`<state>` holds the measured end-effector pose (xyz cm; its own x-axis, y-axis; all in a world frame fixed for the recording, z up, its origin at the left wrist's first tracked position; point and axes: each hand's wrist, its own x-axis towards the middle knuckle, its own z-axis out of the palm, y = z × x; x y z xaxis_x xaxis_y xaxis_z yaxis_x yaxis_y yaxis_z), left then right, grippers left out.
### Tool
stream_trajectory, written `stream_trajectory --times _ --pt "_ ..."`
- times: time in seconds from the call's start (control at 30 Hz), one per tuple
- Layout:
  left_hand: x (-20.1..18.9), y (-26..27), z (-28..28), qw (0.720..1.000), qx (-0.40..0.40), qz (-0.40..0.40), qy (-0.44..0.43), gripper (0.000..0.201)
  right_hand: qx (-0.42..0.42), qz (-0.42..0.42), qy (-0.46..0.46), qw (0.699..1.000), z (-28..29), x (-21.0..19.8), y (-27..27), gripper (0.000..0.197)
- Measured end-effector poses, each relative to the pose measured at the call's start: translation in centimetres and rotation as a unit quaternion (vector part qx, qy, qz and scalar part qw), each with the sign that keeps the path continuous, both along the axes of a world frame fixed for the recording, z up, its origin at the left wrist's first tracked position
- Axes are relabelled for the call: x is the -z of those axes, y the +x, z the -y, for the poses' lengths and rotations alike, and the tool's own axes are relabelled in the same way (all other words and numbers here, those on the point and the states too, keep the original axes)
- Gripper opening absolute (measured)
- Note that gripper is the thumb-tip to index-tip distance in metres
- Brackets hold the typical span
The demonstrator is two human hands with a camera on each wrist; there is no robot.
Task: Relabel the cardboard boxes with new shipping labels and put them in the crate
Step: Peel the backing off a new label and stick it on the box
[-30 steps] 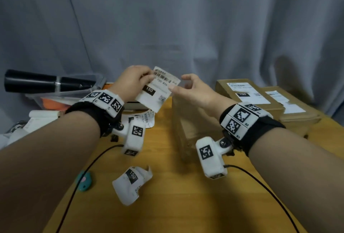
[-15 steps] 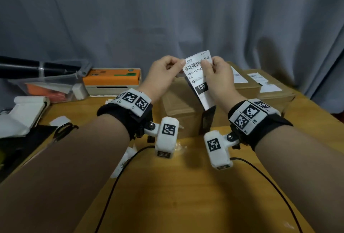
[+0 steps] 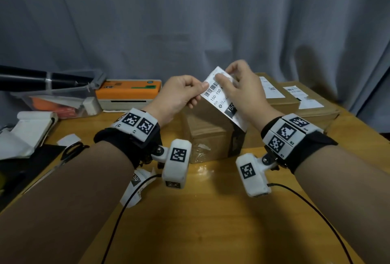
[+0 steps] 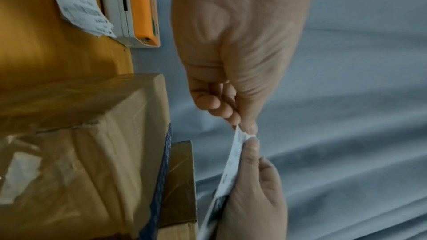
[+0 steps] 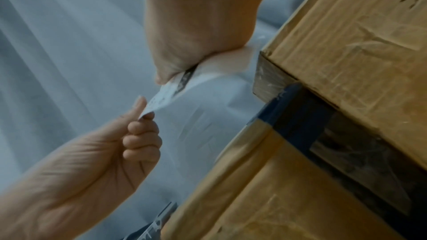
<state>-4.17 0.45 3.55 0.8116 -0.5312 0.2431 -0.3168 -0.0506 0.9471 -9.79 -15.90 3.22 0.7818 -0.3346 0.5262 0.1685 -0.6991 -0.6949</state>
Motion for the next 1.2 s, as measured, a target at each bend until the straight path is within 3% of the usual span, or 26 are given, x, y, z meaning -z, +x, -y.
stream_trajectory --times 0.13,0.27,0.63,0.9,1.2 --pt "0.6 0.2 -0.2 0.998 -0.007 -0.023 -0.064 0.013 0.037 0.054 -0.155 0.986 -0.9 -0.3 0.1 0.022" --pt "1.0 0.1 -0.1 0.996 0.018 -0.021 -0.080 0.019 -0.098 0.068 -0.103 0.988 -2.5 0.2 0.1 0.012" --pt "1.7 0.4 0.2 0.992 -0.008 -0.043 -0.119 0.013 -0.145 0.044 0.025 0.988 -2.8 1.8 0.3 0.034" --pt "1.6 -0.2 0.1 0.992 0.002 -0.049 -0.114 0.012 -0.040 0.104 -0.015 0.994 -1.7 1.9 0.0 0.026" --pt "0.9 -0.8 0.6 0.995 -0.012 -0.065 -0.078 0.011 -0.023 0.105 -0.043 0.993 -1.8 2.1 0.2 0.027"
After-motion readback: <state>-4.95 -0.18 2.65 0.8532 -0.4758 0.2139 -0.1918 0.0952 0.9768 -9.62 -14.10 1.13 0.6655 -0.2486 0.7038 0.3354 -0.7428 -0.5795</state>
